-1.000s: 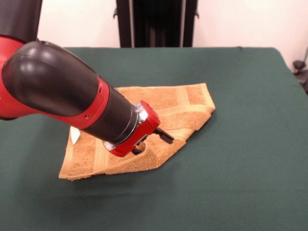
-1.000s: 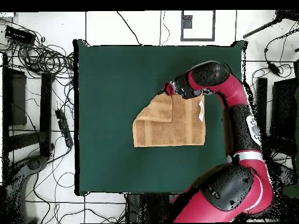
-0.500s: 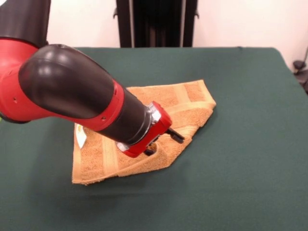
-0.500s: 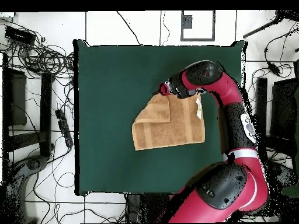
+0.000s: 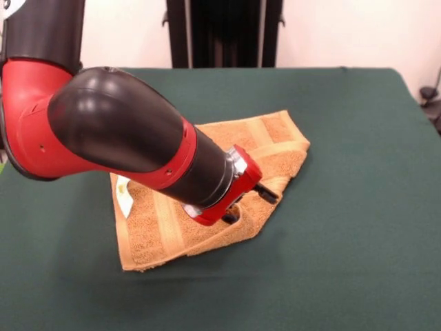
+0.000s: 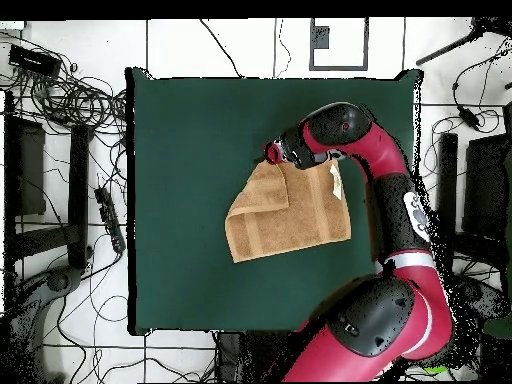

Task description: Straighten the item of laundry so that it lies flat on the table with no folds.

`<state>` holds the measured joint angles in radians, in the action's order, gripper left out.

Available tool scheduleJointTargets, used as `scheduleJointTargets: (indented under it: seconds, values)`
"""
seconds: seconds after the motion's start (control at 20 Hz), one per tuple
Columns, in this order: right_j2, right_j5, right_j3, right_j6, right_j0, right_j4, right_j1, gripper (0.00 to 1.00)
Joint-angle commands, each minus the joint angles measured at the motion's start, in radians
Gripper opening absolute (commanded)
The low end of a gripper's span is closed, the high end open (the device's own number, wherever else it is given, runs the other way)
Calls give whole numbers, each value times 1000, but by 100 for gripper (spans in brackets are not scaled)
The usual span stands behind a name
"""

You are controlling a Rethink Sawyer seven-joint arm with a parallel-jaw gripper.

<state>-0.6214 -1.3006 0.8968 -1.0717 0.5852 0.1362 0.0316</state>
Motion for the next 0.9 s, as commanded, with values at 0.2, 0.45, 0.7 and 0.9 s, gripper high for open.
scheduleJointTargets:
  seconds: [0.2,0.45,0.7,0.9]
  values:
    - [120,146,31,-325,-112,8,-39,100]
    - [266,203,-87,-528,-197,47,-78,100]
    - [333,108,-91,-597,-237,30,-68,100]
    - [364,17,-71,-626,-258,13,-47,100]
